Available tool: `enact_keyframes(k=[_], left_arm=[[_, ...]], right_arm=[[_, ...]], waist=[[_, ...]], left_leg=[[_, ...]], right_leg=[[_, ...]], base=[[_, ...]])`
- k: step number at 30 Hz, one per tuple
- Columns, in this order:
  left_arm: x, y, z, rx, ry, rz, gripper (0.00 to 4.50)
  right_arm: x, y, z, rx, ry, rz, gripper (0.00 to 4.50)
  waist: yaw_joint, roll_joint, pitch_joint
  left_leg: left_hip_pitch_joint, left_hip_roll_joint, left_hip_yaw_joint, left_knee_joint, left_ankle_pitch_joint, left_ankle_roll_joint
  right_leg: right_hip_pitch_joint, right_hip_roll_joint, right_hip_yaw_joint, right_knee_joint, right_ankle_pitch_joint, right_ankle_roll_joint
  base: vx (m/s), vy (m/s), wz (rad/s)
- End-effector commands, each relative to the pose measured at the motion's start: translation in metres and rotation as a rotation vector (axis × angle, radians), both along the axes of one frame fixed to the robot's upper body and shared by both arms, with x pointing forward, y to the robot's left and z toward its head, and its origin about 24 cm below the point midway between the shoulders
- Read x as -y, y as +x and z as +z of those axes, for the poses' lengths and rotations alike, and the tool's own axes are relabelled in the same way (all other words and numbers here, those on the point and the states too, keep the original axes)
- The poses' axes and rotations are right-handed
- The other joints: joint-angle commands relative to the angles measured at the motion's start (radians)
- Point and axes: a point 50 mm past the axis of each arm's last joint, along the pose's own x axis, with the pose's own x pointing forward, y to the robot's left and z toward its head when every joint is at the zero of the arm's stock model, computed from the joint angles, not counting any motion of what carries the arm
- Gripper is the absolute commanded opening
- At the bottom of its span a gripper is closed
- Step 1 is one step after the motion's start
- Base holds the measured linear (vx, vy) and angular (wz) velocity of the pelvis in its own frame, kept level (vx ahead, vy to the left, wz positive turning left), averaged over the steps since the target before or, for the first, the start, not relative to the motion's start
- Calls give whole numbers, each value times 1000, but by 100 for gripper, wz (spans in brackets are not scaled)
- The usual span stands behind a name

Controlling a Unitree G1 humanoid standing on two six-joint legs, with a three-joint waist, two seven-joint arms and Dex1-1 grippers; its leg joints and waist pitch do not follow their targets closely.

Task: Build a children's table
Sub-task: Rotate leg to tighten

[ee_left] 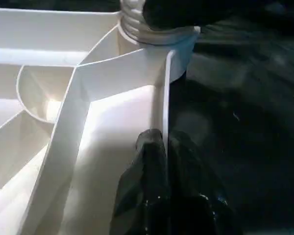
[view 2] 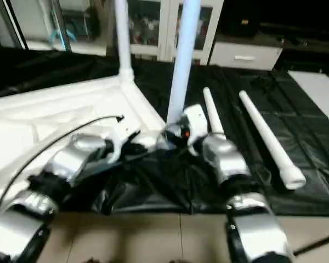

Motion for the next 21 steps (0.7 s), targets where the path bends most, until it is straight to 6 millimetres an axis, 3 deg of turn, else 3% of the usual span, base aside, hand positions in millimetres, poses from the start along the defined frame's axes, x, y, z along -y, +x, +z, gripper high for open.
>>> enact_keyframes(k=[1,2,4,5,9,10,11,15,16,17,18,20,21], left_arm=[[3,16,27,117,-78,112,0],[4,20,28,130,-73,150,0],[5,23,29,147,-66,202,0],[7,25,28,156,-65,230,0],[9,24,26,157,-69,235,0],[10,23,23,153,-69,238,0],[10,23,22,152,-69,240,0],[12,21,22,148,-83,232,0],[12,21,22,148,-83,232,0],[11,21,21,151,-83,228,0],[10,20,20,153,-84,225,0],[6,18,19,154,-89,199,0],[4,17,18,152,-90,192,0]], right_arm=[[-10,-8,-22,-107,-6,-53,263],[-13,-5,-22,-109,13,-169,263],[-20,-3,-23,-130,53,-357,263],[-29,-4,-25,-151,64,-446,262],[-39,-5,-24,-121,26,-455,262],[-42,-5,-20,-74,3,-467,262],[-42,-5,-19,-64,0,-474,262],[-47,-1,-9,2,32,-433,262],[-47,-1,-9,2,32,-433,262],[-47,0,-6,30,26,-418,262],[-48,1,-4,49,23,-409,318],[-44,3,4,99,28,-368,332],[-41,3,7,118,22,-355,345]], waist=[[3,-5,-69],[0,-7,-69],[-1,-6,-72],[1,-11,-73],[4,-7,-75],[6,3,-76],[7,-3,-77],[9,-4,-74],[9,-10,-74],[10,-7,-73],[10,-6,-73],[8,2,-72],[6,1,-72]], left_leg=[[3,13,-3,-75,-260,3],[7,11,1,-74,-252,3],[5,12,0,-75,-242,-4],[7,12,4,-74,-216,-8],[6,13,8,-73,-190,13],[6,12,7,-73,-180,15],[4,12,10,-71,-154,25],[3,11,10,-73,-179,34],[3,11,11,-73,-187,35],[1,11,9,-74,-195,30],[1,11,9,-74,-194,28],[-2,10,8,-74,-192,29],[-4,11,7,-76,-190,31]], right_leg=[[49,-52,35,-89,-453,-126],[40,-50,39,-85,-424,-135],[44,-50,38,-79,-400,-142],[40,-50,41,-73,-345,-149],[45,-46,42,-62,-240,-169],[47,-46,43,-59,-216,-176],[49,-45,44,-54,-165,-187],[53,-47,43,-59,-198,-183],[52,-47,43,-61,-213,-179],[53,-50,43,-64,-245,-169],[53,-50,43,-64,-249,-166],[54,-47,44,-63,-234,-164],[57,-46,44,-63,-227,-161]], base=[[0,0,0],[0,0,0],[0,0,0],[0,0,0],[0,0,0],[0,0,0],[0,0,0],[0,0,0],[0,0,0],[0,0,0],[0,0,0],[0,0,0],[0,0,0]])
